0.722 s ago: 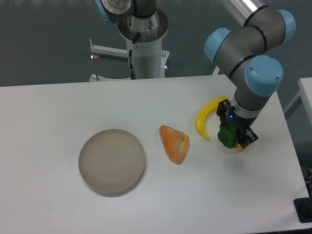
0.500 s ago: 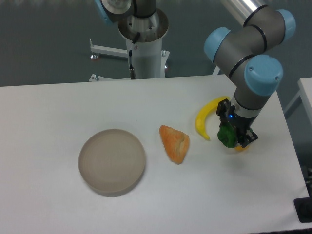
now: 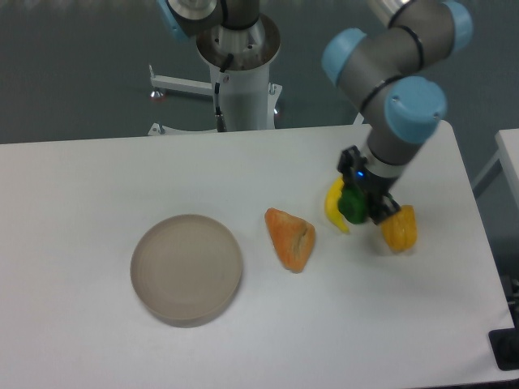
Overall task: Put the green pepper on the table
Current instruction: 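Carry the green pepper past the banana toward the orange piece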
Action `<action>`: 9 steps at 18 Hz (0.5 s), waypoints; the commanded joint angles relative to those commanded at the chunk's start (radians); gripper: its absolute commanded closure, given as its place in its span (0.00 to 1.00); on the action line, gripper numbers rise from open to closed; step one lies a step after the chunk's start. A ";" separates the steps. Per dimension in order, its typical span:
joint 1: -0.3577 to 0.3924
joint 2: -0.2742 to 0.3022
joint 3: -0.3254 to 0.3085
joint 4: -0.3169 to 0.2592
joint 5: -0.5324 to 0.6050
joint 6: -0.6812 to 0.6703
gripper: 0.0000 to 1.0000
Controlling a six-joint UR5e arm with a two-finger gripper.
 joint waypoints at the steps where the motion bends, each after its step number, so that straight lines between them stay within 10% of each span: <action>1: -0.008 0.015 -0.031 0.011 -0.008 -0.009 0.92; 9: -0.097 0.045 -0.181 0.063 -0.021 -0.181 0.80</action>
